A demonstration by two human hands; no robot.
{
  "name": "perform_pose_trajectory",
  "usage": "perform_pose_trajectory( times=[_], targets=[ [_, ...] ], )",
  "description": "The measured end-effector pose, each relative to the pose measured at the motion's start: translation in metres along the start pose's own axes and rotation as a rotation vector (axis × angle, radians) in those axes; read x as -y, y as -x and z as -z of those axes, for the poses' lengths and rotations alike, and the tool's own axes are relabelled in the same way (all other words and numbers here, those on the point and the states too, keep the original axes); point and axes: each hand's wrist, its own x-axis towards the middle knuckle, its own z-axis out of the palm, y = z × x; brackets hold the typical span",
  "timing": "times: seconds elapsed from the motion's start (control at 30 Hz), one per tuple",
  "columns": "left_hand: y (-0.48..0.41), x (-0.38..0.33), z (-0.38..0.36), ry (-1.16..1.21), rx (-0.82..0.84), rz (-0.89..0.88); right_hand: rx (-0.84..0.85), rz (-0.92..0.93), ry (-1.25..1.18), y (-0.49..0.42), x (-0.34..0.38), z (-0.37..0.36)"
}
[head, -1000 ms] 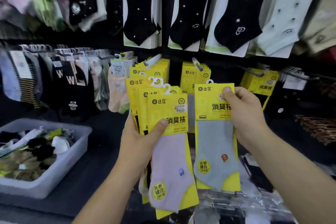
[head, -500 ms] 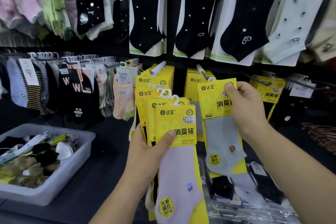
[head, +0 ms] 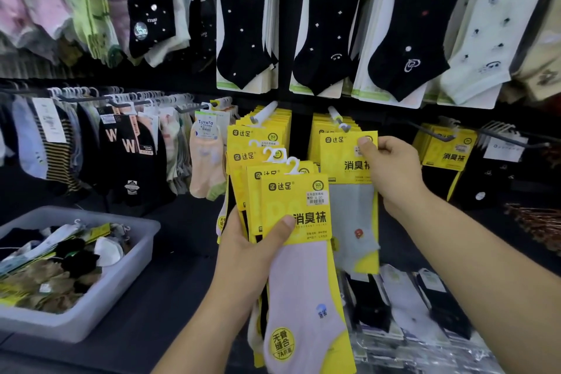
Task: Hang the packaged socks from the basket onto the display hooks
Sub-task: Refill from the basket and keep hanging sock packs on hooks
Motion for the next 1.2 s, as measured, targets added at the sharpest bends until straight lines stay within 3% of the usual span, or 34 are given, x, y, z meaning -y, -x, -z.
perform_pose_trajectory(
  times=[0.27, 0.47, 0.53, 0.63, 0.7, 0.9, 1.0, 1.1, 1.2],
  targets=[
    [-0.005, 0.004, -0.008, 0.051, 0.028, 0.065, -0.043, -0.029, 0.122, -0.026, -0.027, -0.022],
    [-0.009, 0.007, -0.006, 0.064, 0.018, 0.07, -0.172, -0.021, 0.201, -0.004, -0.028, -0.014],
    [-0.009, 0.008, -0.006, 0.062, 0.014, 0.063, -0.065, 0.002, 0.116, 0.021, -0.02, -0.01],
    [-0.009, 0.008, -0.006, 0.04, 0.017, 0.049, 0.229, -0.01, -0.011, 0.068, -0.004, -0.008],
    [-0.009, 0.009, -0.008, 0.024, 0.011, 0.031, 0.315, 0.009, -0.013, 0.087, 0.001, -0.007],
    [-0.005, 0.011, -0.01, 0.006, 0.023, 0.002, 0.287, -0.036, -0.021, 0.088, -0.008, 0.0],
    [-0.007, 0.012, -0.009, -0.028, 0.011, 0.008, 0.273, -0.121, -0.156, 0.079, -0.013, 0.009],
    [-0.007, 0.014, -0.007, -0.049, -0.008, 0.014, 0.127, -0.184, -0.268, 0.064, -0.017, 0.018],
    [-0.008, 0.013, -0.003, -0.052, -0.038, 0.009, -0.063, -0.169, -0.199, 0.048, -0.024, 0.027]
  ],
)
